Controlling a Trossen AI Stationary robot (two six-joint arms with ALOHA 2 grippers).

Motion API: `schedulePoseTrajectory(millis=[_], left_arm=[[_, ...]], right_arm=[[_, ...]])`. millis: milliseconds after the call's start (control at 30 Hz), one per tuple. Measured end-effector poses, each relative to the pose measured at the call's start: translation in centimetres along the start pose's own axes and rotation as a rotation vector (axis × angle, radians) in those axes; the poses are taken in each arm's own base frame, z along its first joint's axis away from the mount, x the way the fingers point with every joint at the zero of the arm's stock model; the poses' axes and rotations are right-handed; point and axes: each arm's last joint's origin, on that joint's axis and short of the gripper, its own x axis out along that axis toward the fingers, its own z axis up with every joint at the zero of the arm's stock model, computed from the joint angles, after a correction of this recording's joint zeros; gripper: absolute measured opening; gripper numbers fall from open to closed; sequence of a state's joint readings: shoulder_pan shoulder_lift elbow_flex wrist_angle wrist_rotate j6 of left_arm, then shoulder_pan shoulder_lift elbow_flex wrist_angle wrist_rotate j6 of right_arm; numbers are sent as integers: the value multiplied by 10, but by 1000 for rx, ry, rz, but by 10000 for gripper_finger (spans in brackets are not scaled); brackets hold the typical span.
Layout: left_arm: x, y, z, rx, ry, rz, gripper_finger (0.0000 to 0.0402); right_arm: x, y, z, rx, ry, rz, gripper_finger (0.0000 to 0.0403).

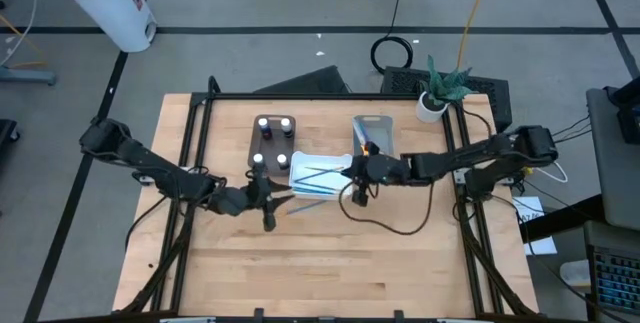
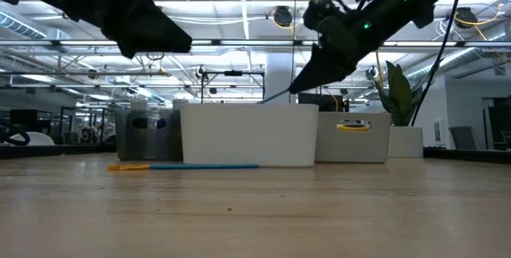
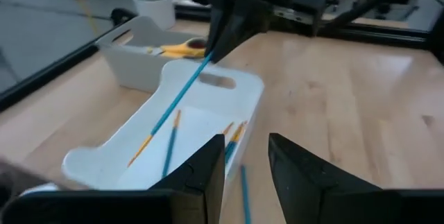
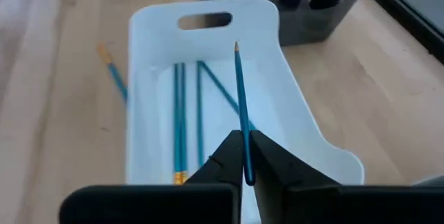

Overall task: Pick & Place Paint Supplies
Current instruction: Put the blue paint brush into the white bin

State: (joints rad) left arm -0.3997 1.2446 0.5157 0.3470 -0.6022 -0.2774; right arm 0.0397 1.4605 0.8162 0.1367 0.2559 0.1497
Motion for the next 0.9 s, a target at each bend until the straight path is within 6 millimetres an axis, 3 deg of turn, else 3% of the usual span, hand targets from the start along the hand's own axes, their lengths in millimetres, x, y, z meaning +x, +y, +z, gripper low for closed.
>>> schedulePoseTrajectory(millis=[167, 400, 567, 767, 900], left_arm=[[3, 7, -3, -73, 9, 30, 120], [5, 10, -3, -92, 15, 42, 120], [4, 10, -9, -119, 86, 10, 121], [-3, 3, -26, -202, 285, -97, 161], [-6, -7, -36, -211, 311, -90, 196]], right_arm=[[13, -8, -2, 19, -11, -28, 35], [14, -4, 1, 24, -56, -14, 145], [2, -2, 9, 28, -99, 3, 212], [-14, 8, 17, -9, -139, 45, 240], [-16, 15, 15, -27, -139, 64, 241]])
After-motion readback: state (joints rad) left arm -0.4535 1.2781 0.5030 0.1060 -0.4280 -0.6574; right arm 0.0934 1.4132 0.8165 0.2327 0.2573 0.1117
